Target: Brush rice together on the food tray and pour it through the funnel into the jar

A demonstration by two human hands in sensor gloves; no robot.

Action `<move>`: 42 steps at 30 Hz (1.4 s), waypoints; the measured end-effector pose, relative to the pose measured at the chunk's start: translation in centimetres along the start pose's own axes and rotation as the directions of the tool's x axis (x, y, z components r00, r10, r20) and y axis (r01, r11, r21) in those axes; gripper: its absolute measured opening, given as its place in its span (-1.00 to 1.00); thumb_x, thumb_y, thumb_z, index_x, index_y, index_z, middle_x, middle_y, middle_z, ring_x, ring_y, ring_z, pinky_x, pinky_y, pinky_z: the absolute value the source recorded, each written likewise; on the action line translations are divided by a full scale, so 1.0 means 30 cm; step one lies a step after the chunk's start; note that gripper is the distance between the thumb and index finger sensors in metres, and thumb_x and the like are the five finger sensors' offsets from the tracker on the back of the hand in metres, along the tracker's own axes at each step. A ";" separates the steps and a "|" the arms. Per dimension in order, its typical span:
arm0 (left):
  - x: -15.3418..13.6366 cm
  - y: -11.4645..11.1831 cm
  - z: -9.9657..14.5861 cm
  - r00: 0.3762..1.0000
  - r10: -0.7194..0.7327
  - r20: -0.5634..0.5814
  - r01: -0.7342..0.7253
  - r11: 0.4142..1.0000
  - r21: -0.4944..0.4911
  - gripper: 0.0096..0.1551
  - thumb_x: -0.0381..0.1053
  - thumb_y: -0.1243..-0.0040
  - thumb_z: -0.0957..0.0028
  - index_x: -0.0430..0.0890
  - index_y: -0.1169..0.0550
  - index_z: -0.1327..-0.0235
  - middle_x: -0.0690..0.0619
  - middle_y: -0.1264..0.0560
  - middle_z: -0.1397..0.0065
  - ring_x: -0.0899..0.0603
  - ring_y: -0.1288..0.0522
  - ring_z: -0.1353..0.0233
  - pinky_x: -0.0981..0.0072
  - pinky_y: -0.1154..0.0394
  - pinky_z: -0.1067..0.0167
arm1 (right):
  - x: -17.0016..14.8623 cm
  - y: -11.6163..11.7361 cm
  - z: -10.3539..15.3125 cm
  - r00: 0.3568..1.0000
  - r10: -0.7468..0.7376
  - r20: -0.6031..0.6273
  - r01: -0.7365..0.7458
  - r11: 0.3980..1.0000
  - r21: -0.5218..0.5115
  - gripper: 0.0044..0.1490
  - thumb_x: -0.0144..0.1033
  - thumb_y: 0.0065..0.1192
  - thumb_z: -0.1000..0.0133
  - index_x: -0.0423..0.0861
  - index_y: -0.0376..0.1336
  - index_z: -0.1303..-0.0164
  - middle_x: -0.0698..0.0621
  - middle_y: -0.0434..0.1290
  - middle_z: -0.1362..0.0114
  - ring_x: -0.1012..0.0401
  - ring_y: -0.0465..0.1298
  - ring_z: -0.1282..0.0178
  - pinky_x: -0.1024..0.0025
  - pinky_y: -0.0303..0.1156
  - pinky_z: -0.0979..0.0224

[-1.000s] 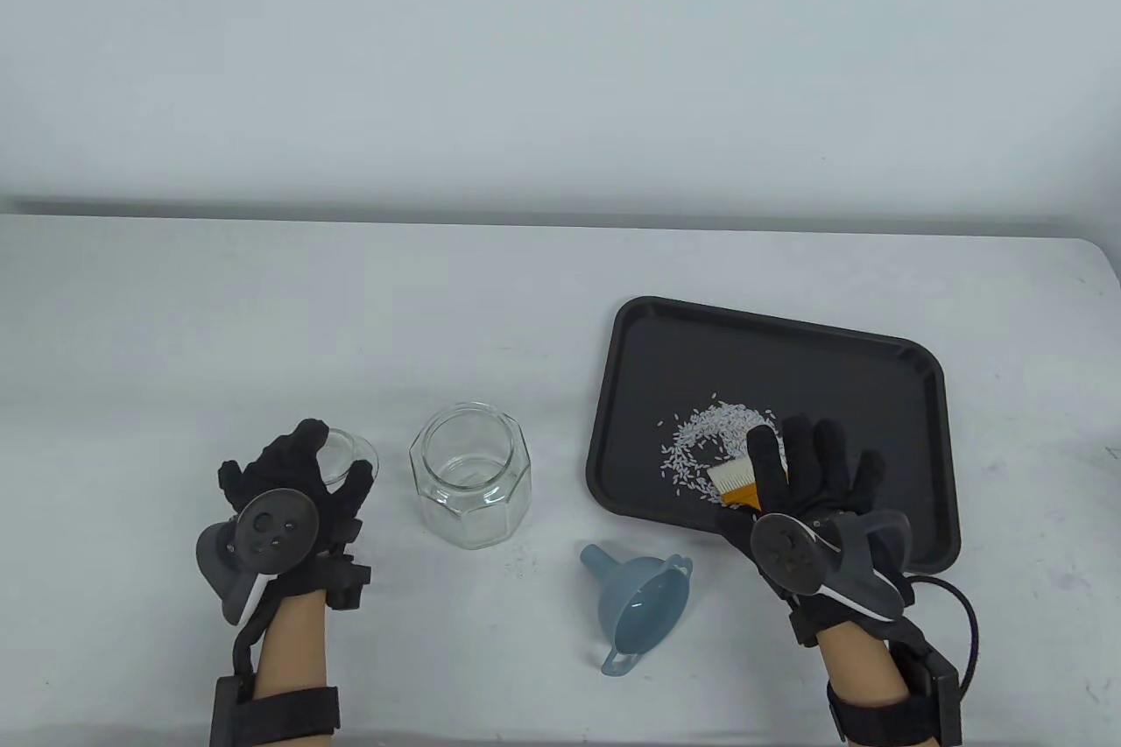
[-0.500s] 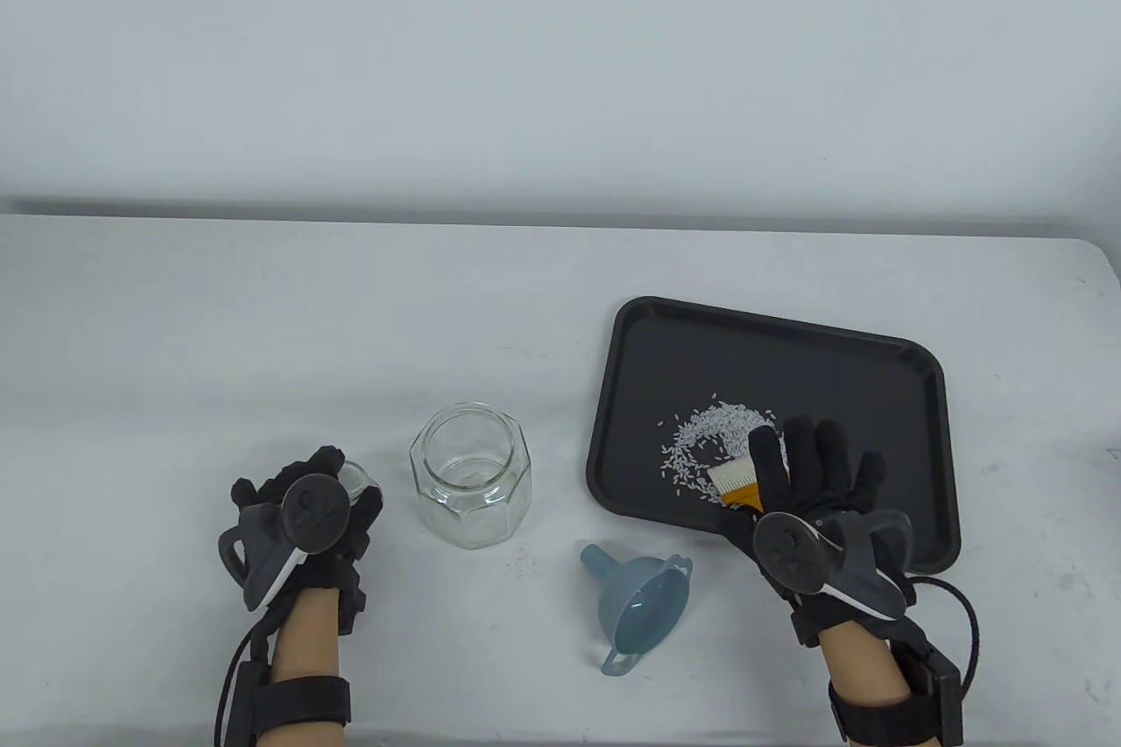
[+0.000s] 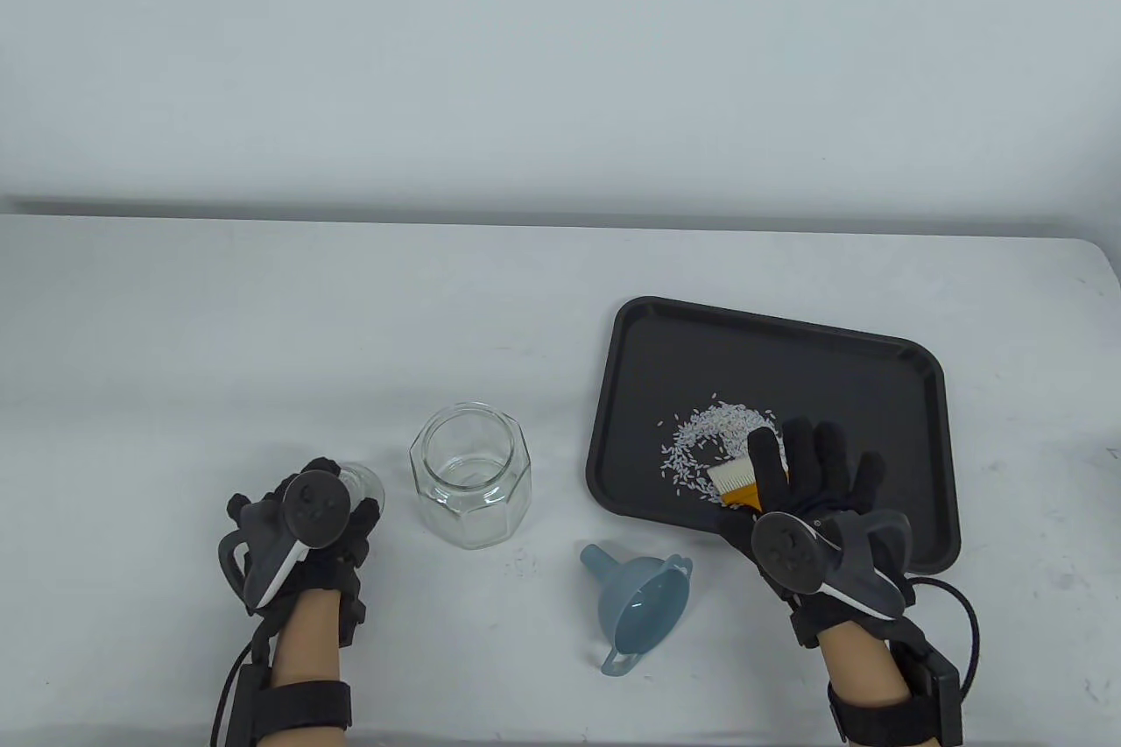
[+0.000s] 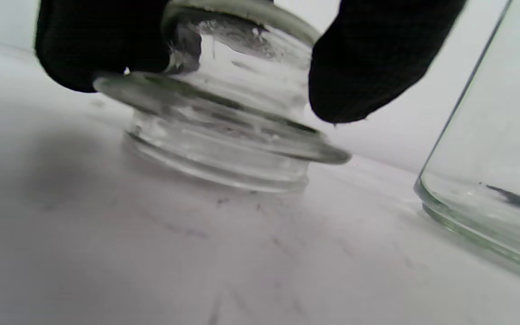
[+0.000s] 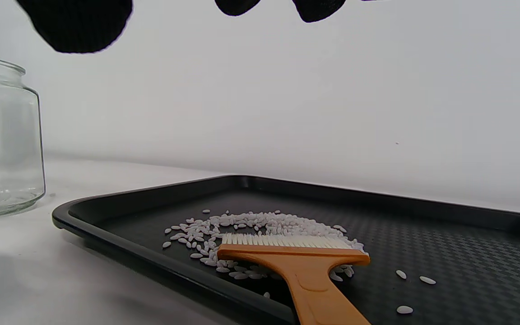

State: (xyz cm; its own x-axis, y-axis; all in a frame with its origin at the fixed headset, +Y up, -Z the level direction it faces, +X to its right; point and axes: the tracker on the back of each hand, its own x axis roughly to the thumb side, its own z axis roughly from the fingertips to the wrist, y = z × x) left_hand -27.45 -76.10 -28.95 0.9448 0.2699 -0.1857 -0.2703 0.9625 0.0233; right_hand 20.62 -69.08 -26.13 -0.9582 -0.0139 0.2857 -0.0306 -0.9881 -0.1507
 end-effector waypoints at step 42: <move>0.185 0.209 0.159 0.925 0.143 0.353 -0.262 0.911 0.319 -0.03 0.14 -0.06 -0.17 -0.44 -0.08 -0.59 -0.66 -0.04 -0.54 -0.85 -0.07 -0.41 -0.79 0.24 -0.21 | 0.102 0.078 -0.020 0.923 -0.265 0.280 0.214 0.956 0.201 0.11 0.27 0.04 -0.04 -0.27 -0.06 -0.57 -0.29 0.12 -0.63 -0.42 0.15 -0.58 -0.56 -0.05 -0.34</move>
State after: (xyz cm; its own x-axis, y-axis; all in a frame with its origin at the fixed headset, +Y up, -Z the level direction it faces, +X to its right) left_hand -23.02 -68.43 -25.16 0.9004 0.3967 0.1786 -0.4350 0.8149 0.3831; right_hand 17.45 -71.33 -26.18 -0.7963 0.2063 0.5687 -0.1771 -0.9784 0.1070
